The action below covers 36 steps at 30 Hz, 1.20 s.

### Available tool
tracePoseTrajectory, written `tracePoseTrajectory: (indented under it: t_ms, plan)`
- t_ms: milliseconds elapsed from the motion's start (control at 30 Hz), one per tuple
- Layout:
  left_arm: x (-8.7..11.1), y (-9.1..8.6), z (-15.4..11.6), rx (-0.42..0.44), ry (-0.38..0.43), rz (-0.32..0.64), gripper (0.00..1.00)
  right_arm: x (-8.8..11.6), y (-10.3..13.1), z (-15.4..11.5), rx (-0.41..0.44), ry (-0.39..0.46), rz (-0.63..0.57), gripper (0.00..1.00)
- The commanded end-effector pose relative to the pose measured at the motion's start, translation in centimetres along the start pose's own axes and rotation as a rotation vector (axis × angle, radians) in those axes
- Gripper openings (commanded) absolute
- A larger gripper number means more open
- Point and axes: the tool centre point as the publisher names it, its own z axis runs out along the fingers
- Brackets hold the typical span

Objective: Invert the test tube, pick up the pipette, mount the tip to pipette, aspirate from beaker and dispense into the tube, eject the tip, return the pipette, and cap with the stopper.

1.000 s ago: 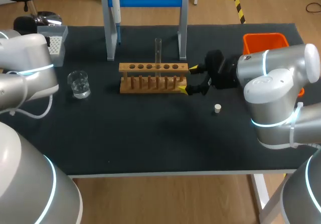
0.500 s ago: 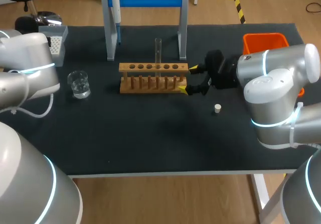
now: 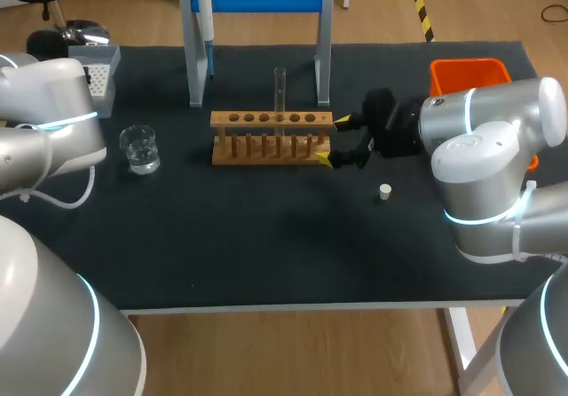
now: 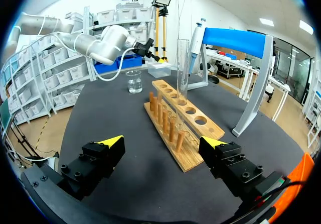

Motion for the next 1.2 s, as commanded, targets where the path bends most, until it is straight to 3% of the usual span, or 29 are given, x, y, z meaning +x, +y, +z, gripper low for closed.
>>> tracePoseTrajectory:
  t_ms: [33, 567, 1200]
  plan:
    - [0.0, 0.0, 0.2, -0.006, 0.002, 0.001, 0.03, 0.0, 0.0, -0.1, 0.0, 0.001, 0.0, 1.0]
    - [0.0, -0.6, -0.5, 0.003, -0.003, 0.005, 0.0, 0.0, 0.0, -0.1, 0.0, 0.001, 0.0, 1.0]
    - [0.7, -4.5, -3.6, 0.052, -0.043, 0.054, 0.0, 0.0, 0.0, -0.1, 0.0, 0.001, 0.0, 1.0]
